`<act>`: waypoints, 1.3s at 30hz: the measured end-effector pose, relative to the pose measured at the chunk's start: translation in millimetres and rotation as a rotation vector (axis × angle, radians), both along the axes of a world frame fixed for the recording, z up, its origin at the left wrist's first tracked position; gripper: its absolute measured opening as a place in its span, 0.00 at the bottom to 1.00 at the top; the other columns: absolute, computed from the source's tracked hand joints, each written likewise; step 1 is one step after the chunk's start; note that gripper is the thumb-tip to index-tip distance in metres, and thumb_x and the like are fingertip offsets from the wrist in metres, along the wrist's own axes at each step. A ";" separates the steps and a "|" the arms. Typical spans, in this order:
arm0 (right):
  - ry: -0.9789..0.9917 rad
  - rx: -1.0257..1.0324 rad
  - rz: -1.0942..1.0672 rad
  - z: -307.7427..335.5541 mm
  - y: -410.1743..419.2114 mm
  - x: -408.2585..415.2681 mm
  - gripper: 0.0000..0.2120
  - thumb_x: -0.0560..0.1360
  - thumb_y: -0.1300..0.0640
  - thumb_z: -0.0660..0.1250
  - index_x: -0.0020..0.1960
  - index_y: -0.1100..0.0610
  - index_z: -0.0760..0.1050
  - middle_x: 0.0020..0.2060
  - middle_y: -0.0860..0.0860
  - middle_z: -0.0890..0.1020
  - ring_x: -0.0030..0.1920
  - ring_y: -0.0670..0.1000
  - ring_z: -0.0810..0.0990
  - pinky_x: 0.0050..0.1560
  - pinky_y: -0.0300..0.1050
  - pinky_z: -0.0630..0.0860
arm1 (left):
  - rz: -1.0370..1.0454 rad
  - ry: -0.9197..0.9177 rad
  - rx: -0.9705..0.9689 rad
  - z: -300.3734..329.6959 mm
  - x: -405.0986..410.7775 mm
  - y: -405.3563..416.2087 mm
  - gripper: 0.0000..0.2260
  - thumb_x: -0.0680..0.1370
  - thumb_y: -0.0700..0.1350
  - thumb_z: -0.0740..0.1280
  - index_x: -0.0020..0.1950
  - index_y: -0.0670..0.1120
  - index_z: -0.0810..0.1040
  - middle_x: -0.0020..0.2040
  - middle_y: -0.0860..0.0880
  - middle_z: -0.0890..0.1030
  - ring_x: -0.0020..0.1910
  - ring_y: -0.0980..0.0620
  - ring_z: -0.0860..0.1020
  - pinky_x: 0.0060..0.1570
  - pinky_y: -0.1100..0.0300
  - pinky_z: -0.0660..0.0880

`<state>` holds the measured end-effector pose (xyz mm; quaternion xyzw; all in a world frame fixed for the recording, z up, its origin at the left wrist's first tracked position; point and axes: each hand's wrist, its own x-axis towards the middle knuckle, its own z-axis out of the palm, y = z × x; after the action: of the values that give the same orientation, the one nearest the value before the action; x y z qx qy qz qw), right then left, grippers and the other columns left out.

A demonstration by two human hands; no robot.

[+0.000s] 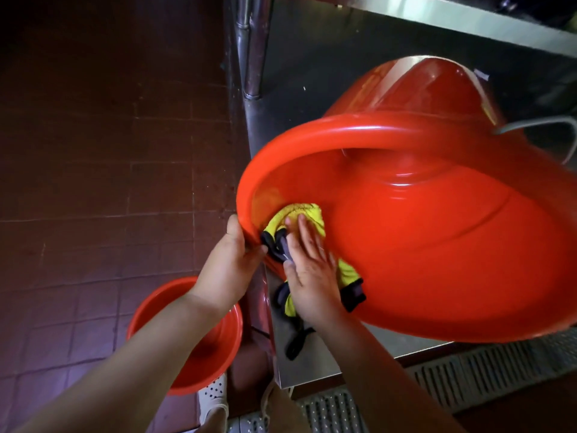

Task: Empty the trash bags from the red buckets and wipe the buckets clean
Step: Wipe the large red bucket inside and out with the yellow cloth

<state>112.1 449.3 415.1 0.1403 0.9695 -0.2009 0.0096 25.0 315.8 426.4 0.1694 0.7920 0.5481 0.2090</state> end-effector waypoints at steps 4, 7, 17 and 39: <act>-0.006 -0.015 0.038 1.3 26.6 -20.0 0.27 0.80 0.54 0.56 0.77 0.49 0.52 0.75 0.40 0.44 0.76 0.46 0.48 0.71 0.48 0.52 | -0.007 0.044 0.018 16.3 -11.2 -6.1 0.13 0.76 0.39 0.67 0.57 0.44 0.66 0.46 0.43 0.81 0.45 0.45 0.80 0.49 0.42 0.76; -0.073 0.054 -0.038 0.3 61.4 -54.7 0.24 0.80 0.55 0.58 0.75 0.52 0.59 0.77 0.45 0.52 0.76 0.49 0.53 0.70 0.45 0.52 | 0.036 0.087 0.031 30.2 -26.7 -9.9 0.12 0.75 0.38 0.68 0.50 0.46 0.65 0.44 0.41 0.80 0.45 0.41 0.81 0.48 0.41 0.76; -0.331 0.175 -0.228 3.1 145.2 -118.8 0.28 0.80 0.51 0.53 0.77 0.46 0.47 0.77 0.44 0.47 0.76 0.49 0.47 0.72 0.51 0.48 | 0.088 0.184 0.068 33.8 -34.2 -6.6 0.11 0.75 0.38 0.68 0.51 0.49 0.69 0.39 0.55 0.78 0.37 0.64 0.77 0.41 0.72 0.73; -0.061 0.142 -0.184 -5.0 87.6 -53.3 0.23 0.80 0.56 0.58 0.74 0.51 0.61 0.76 0.46 0.55 0.75 0.49 0.55 0.69 0.45 0.53 | -0.095 0.135 0.132 36.9 -32.7 -2.6 0.09 0.77 0.41 0.66 0.44 0.50 0.66 0.37 0.52 0.77 0.35 0.58 0.74 0.40 0.57 0.73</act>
<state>58.7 536.9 410.1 0.2351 0.9635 -0.1274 0.0104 -7.7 313.2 463.3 0.2569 0.7575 0.5758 0.1692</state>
